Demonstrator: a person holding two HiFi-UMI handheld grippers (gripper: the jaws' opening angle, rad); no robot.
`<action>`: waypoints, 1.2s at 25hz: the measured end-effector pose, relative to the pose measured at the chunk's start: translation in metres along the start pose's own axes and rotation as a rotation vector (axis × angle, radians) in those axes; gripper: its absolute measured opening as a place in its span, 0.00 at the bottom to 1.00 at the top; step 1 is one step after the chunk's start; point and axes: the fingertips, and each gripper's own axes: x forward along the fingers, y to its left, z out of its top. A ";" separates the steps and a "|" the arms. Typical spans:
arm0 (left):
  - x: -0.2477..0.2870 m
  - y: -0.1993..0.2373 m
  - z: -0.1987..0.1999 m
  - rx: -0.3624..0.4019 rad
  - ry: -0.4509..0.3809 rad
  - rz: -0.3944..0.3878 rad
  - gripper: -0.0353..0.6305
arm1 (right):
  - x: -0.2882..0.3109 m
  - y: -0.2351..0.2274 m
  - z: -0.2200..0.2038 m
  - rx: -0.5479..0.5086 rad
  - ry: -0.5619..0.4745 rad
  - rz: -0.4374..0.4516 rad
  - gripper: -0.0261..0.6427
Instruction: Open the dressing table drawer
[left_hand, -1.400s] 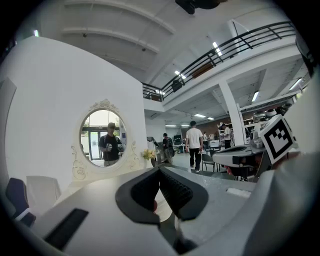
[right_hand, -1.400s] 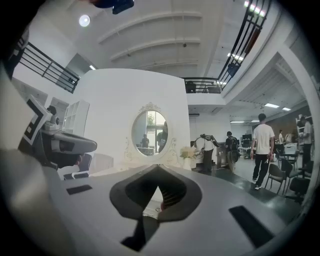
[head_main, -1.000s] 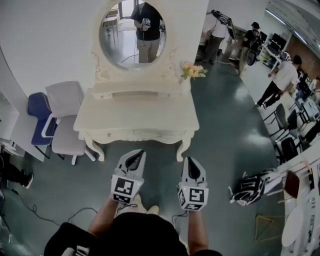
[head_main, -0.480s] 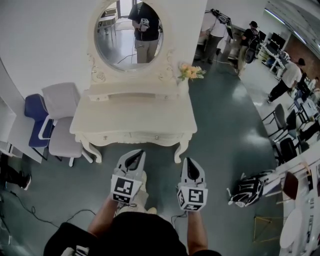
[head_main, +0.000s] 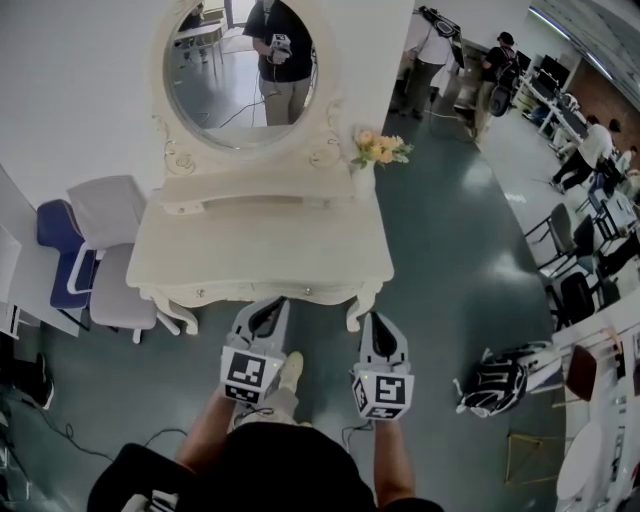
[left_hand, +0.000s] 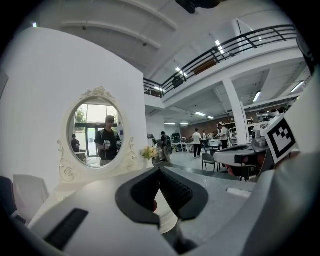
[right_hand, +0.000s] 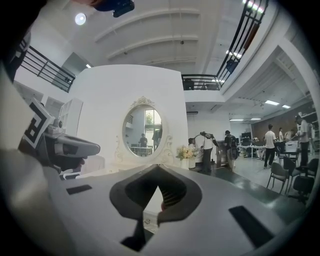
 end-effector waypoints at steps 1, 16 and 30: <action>0.009 0.005 0.001 -0.004 0.001 -0.003 0.06 | 0.009 -0.002 0.001 0.000 0.005 -0.002 0.04; 0.120 0.088 0.003 -0.020 0.044 -0.027 0.06 | 0.148 -0.018 0.007 0.012 0.039 0.005 0.08; 0.182 0.135 -0.007 -0.032 0.067 -0.048 0.06 | 0.227 -0.010 -0.015 0.021 0.130 0.059 0.31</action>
